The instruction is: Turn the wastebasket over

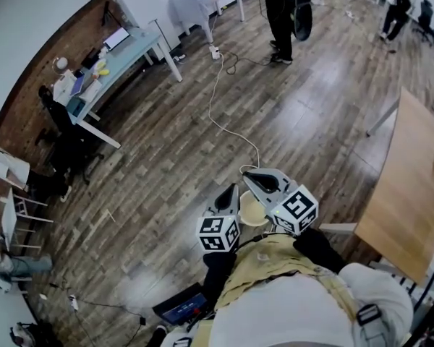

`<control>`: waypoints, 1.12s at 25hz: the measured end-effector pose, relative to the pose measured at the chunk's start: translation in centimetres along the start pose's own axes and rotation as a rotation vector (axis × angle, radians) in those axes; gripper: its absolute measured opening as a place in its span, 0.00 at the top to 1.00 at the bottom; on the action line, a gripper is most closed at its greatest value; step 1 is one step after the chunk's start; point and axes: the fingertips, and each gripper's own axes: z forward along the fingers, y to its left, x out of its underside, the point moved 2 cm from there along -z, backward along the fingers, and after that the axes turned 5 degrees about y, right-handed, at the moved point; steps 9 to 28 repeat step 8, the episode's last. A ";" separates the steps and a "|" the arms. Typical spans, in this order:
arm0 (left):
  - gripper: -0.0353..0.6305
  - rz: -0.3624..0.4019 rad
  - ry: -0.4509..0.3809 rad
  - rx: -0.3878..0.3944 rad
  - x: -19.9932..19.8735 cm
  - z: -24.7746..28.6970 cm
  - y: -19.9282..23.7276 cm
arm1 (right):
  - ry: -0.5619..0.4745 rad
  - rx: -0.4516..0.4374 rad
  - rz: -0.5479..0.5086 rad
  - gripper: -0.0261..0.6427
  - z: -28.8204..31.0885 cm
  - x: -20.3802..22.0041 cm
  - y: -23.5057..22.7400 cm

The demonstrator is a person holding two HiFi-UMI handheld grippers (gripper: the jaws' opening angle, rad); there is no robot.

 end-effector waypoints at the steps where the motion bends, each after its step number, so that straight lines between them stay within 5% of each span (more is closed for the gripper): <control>1: 0.94 0.003 -0.007 0.010 -0.3 0.0 -0.2 | -0.004 0.005 -0.002 0.93 -0.2 -0.3 -0.1; 8: 0.94 0.045 -0.061 0.077 -2.3 -0.5 -0.8 | -0.048 0.032 -0.025 0.93 -0.7 -1.5 -0.7; 28: 0.94 0.045 -0.061 0.077 -2.3 -0.5 -0.8 | -0.048 0.032 -0.025 0.93 -0.7 -1.5 -0.7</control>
